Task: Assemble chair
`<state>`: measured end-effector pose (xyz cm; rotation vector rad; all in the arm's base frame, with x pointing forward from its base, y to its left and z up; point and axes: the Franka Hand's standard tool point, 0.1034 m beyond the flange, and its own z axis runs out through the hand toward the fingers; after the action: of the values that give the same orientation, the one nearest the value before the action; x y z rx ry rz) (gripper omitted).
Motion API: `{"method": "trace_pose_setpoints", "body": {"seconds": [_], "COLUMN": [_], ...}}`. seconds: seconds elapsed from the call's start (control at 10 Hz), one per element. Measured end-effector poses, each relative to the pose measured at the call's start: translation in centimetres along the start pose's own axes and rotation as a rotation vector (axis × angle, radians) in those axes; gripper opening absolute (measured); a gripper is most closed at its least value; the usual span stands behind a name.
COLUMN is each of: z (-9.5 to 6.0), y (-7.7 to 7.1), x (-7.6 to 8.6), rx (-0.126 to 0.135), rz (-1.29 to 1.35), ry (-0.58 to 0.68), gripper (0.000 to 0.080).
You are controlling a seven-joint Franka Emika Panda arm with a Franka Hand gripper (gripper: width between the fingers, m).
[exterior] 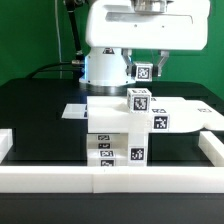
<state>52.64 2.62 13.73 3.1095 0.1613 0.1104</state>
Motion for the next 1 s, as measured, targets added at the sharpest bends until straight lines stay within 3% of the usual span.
{"method": "trace_pose_setpoints", "body": {"seconds": [0.1, 0.6, 1.0], "z": [-0.4, -0.3, 0.3], "y": [0.7, 0.7, 1.9], "x": [0.8, 0.8, 2.2], "rx": [-0.003, -0.004, -0.034], "rz": [0.001, 0.006, 0.001], "ry": [0.007, 0.006, 0.004], "gripper": [0.0281, 0.0281, 0.0281]}}
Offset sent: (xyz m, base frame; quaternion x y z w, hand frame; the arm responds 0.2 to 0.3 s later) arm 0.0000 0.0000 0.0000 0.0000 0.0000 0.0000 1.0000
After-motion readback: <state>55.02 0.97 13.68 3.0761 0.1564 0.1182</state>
